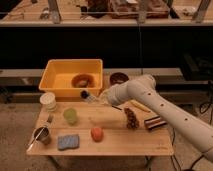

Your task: Place brush in plastic cup

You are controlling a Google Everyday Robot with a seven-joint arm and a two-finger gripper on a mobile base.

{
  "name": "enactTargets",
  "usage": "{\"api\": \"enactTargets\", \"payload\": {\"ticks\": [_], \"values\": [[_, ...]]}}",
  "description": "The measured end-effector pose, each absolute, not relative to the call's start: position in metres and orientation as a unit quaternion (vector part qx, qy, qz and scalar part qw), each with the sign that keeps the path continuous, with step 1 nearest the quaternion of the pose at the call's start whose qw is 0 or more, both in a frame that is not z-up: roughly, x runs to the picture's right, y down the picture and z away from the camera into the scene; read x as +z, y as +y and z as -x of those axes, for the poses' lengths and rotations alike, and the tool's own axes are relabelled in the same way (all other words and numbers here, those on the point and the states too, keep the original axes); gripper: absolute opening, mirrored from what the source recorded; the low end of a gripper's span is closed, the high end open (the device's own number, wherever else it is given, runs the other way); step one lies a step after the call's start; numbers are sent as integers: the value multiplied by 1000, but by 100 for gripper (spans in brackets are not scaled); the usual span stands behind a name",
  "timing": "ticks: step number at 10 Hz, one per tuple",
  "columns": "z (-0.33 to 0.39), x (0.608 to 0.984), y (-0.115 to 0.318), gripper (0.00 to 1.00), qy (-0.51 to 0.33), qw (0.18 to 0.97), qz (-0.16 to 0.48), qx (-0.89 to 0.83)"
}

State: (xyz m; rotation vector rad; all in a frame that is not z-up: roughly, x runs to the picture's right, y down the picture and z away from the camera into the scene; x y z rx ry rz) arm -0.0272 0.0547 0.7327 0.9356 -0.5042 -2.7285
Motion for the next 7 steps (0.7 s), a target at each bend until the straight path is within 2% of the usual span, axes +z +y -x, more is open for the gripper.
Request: {"api": "enactTargets", "payload": {"ticks": [2, 4, 7], "values": [[68, 735, 72, 4, -214, -3, -329, -920], [87, 752, 92, 4, -272, -55, -316, -907], [88, 779, 114, 4, -328, -39, -270, -904]]}}
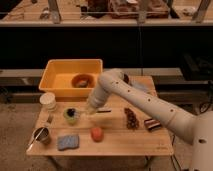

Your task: Place brush in plastic cup

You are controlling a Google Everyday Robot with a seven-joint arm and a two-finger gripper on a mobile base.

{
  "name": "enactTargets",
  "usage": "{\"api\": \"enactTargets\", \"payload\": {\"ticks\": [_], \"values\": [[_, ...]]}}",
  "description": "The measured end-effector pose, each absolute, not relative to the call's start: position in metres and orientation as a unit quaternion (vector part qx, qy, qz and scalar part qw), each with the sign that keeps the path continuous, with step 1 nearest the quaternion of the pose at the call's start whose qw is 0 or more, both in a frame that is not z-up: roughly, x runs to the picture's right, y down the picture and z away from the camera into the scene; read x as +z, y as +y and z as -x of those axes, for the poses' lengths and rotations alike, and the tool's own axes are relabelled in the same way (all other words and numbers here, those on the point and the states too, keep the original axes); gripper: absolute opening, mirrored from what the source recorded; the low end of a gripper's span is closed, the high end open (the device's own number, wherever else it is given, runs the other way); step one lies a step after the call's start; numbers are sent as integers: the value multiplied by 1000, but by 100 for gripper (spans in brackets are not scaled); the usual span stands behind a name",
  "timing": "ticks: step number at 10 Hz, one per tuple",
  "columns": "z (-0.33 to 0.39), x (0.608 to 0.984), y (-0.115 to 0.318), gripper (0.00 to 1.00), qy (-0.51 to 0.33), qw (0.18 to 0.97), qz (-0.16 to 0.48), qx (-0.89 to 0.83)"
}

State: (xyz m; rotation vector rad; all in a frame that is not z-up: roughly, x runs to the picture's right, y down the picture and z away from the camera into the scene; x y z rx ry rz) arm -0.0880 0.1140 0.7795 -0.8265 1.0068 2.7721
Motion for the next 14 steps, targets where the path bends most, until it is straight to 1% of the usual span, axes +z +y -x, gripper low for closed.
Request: {"api": "enactTargets", "payload": {"ticks": [2, 4, 5, 6, 9, 11, 14], "values": [[75, 787, 113, 4, 333, -74, 229, 912], [67, 784, 105, 4, 319, -164, 204, 911], [67, 780, 101, 4, 309, -175, 203, 913], [67, 776, 97, 4, 296, -177, 204, 916], [91, 771, 93, 4, 269, -145, 198, 931], [106, 778, 95, 4, 270, -122, 187, 937], [112, 799, 106, 4, 286, -116, 176, 935]]}}
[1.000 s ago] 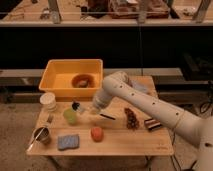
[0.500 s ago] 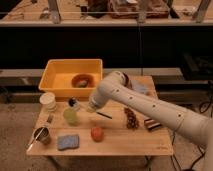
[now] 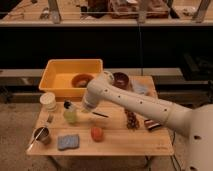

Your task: Place brush in plastic cup

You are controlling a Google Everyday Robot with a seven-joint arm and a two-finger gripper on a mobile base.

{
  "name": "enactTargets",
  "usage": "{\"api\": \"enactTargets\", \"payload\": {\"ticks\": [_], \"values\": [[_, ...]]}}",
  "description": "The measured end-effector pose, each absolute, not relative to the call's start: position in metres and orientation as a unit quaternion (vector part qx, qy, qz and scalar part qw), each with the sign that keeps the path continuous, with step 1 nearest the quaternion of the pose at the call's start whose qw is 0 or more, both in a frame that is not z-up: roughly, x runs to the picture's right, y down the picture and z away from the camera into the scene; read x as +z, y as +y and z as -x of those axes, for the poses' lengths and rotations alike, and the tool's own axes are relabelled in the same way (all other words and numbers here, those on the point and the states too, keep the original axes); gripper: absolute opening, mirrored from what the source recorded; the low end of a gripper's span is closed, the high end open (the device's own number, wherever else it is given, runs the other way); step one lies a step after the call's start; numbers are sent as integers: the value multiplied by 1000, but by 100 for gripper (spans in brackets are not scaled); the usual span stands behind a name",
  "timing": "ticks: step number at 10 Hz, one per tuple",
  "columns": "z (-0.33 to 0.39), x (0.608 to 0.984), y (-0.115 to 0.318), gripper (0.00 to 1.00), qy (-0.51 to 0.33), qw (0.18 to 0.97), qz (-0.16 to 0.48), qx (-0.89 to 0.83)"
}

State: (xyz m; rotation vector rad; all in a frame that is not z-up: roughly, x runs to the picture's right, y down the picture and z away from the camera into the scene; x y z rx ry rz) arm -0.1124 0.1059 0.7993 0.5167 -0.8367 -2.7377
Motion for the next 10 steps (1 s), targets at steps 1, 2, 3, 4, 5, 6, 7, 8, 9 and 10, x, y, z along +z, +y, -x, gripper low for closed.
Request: {"api": "enactTargets", "payload": {"ticks": [1, 2, 3, 4, 5, 6, 7, 8, 9, 10], "values": [[113, 805, 110, 4, -290, 115, -174, -934], [115, 808, 113, 4, -292, 114, -173, -934], [117, 811, 117, 6, -295, 111, -171, -934], [118, 812, 120, 14, -295, 111, -170, -934], [118, 812, 121, 24, -294, 113, -168, -934], [119, 813, 122, 32, -294, 113, -166, -934], [120, 813, 124, 44, -295, 112, -165, -935], [122, 814, 126, 55, -295, 111, -164, -935], [123, 815, 127, 63, -297, 110, -162, -935], [124, 817, 129, 74, -299, 110, -160, -935]]}}
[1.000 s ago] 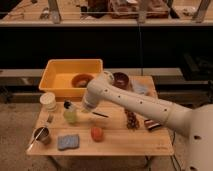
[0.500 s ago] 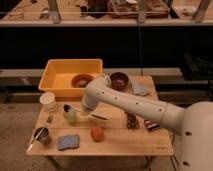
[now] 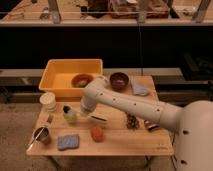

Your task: Place brush in plastic cup

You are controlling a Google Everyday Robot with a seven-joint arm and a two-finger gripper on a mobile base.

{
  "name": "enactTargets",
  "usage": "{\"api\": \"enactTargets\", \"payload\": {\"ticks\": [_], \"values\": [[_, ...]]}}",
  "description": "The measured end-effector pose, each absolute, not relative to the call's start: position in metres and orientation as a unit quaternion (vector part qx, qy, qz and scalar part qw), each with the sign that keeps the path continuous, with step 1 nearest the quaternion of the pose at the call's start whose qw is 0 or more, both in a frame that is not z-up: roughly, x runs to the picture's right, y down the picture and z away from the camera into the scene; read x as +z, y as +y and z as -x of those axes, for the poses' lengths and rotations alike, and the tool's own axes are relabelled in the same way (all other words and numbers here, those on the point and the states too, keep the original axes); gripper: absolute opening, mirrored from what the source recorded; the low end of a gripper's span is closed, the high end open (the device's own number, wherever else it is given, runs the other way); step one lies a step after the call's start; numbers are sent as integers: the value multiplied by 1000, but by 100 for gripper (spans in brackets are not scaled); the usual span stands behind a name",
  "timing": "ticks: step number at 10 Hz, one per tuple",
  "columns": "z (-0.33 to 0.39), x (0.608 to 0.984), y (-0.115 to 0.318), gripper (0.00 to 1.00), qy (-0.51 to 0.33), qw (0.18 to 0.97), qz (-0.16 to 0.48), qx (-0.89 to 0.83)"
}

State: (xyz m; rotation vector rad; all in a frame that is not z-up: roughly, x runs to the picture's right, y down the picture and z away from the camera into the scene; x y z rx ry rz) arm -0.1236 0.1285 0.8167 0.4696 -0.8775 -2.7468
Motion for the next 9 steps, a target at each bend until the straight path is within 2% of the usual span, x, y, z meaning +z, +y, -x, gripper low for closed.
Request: {"api": "enactTargets", "payload": {"ticks": [1, 2, 9], "values": [[123, 818, 130, 79, -301, 110, -158, -934], [124, 819, 130, 80, -303, 112, -157, -933], [123, 822, 131, 80, -315, 117, -156, -929]]}}
